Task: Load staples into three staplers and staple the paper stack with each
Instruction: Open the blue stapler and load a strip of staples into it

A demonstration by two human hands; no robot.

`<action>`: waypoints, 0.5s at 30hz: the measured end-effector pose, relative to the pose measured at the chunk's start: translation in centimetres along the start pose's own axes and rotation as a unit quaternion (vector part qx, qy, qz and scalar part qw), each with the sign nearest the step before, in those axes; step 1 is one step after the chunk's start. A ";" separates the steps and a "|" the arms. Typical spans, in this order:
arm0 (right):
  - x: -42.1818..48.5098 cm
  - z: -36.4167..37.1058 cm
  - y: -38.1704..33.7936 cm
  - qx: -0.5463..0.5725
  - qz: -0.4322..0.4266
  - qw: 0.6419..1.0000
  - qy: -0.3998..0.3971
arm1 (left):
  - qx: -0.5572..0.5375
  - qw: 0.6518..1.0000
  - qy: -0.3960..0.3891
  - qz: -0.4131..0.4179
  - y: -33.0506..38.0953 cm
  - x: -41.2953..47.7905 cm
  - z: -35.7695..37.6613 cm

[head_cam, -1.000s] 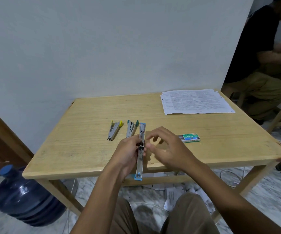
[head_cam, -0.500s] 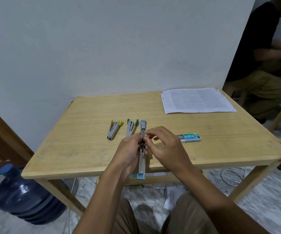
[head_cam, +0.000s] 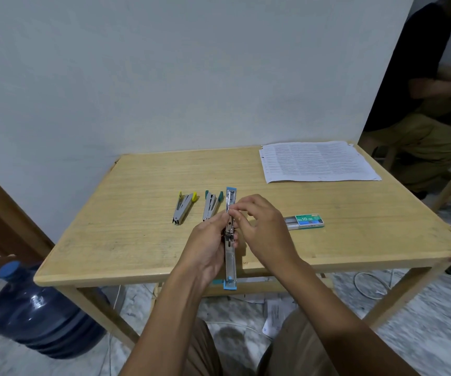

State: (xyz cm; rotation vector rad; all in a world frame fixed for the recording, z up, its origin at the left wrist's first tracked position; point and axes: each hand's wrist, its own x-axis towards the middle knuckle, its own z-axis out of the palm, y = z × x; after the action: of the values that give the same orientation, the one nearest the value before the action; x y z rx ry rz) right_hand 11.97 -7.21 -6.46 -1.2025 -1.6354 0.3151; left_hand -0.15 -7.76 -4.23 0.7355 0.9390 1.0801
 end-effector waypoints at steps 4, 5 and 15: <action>0.0 0.0 -0.2 -0.015 0.013 1.000 -0.007 | -0.007 1.000 0.000 -0.005 0.1 0.0 -0.3; -0.1 0.0 -0.2 -0.022 0.014 1.000 -0.007 | -0.006 1.000 0.000 -0.005 0.1 0.0 -0.3; -1.2 -0.5 -0.1 -0.029 -0.036 0.999 -0.029 | -0.039 0.999 0.029 -0.024 -0.3 -0.1 -0.2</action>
State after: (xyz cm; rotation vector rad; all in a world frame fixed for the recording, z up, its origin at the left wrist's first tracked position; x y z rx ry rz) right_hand 12.28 -8.42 -6.88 -1.1848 -1.7438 0.2595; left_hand -0.22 -7.92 -4.52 0.6177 0.9538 1.0948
